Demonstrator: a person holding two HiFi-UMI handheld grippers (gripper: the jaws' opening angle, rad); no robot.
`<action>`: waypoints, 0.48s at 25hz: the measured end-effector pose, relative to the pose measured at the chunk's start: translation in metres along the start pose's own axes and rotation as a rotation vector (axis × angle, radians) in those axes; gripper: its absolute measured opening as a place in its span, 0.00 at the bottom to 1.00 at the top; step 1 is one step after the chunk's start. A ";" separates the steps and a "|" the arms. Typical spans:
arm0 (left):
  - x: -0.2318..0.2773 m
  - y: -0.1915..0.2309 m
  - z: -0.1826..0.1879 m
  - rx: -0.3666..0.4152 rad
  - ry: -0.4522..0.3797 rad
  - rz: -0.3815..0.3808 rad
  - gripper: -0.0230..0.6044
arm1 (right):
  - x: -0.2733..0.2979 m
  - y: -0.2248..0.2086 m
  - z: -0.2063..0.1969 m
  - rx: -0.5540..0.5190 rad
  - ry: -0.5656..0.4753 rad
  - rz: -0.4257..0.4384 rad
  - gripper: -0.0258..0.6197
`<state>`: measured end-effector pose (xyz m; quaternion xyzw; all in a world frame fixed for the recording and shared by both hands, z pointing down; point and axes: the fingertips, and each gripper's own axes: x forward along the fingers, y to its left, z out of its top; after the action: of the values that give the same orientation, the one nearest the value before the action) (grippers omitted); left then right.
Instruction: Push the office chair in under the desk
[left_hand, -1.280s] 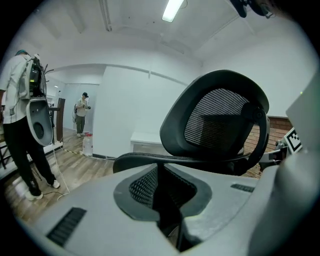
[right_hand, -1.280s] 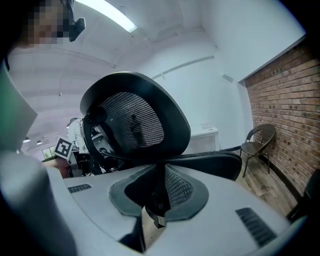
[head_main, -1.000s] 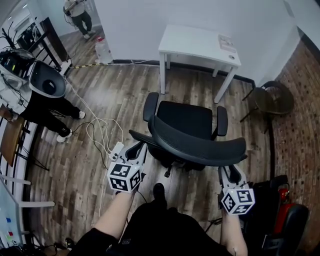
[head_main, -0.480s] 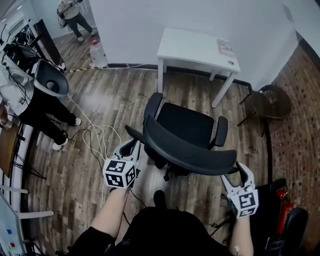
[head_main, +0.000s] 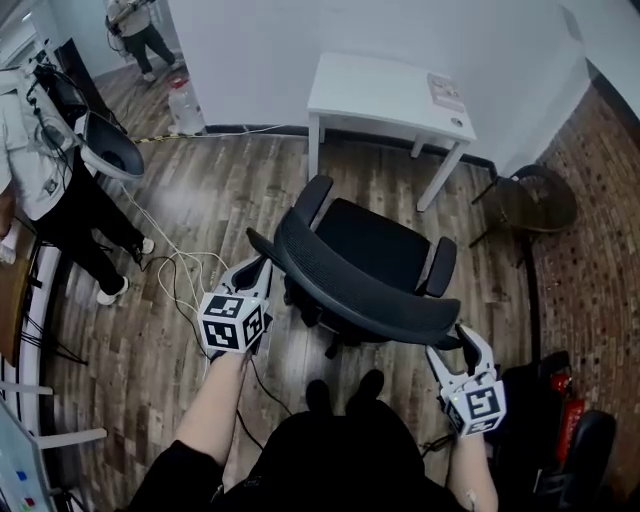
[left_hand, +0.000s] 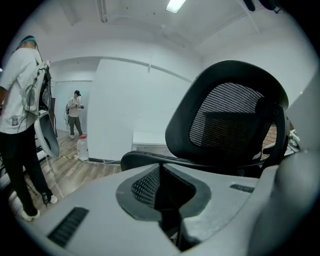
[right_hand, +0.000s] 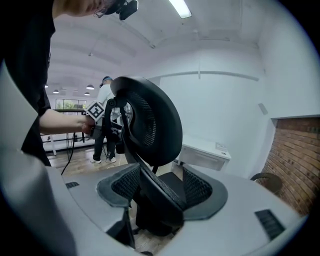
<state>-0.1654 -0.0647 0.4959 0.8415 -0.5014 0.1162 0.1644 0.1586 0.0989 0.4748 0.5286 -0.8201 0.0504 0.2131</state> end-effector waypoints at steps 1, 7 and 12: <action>0.003 -0.001 0.001 -0.004 -0.002 -0.009 0.05 | 0.001 -0.003 0.001 0.025 0.006 -0.004 0.45; 0.026 -0.009 0.009 0.018 0.010 -0.028 0.05 | 0.014 -0.031 -0.001 0.111 -0.012 -0.002 0.39; 0.052 -0.010 0.019 0.011 0.013 -0.008 0.05 | 0.034 -0.058 0.003 0.123 -0.026 -0.016 0.37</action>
<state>-0.1316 -0.1098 0.4955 0.8437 -0.4961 0.1239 0.1635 0.1971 0.0437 0.4776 0.5477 -0.8140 0.0921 0.1702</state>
